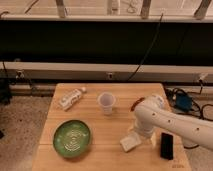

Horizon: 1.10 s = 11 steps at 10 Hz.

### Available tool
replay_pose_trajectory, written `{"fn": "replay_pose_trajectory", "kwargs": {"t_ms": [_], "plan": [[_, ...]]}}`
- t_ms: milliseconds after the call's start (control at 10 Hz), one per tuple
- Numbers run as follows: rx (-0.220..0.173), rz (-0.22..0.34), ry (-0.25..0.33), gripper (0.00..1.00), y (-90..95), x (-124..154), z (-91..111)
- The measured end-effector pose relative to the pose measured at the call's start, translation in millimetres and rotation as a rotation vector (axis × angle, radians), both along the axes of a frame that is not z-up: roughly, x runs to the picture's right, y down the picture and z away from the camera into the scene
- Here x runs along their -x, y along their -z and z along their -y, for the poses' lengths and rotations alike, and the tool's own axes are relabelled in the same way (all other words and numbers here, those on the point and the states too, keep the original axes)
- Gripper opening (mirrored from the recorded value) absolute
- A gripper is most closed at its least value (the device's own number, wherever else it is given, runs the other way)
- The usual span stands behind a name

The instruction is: Place the white sponge in the ceramic cup

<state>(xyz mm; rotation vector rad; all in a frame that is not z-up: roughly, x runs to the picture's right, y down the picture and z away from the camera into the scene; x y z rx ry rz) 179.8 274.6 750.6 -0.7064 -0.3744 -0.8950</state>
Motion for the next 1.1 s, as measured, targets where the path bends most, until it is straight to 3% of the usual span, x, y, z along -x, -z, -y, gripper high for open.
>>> {"fn": "replay_pose_trajectory", "kwargs": {"t_ms": [500, 1100], "plan": [[-0.026, 0.068, 0.003, 0.80, -11.6, 14.7, -18.6], [-0.034, 0.069, 0.014, 0.78, -26.3, 32.5, -20.7]]}}
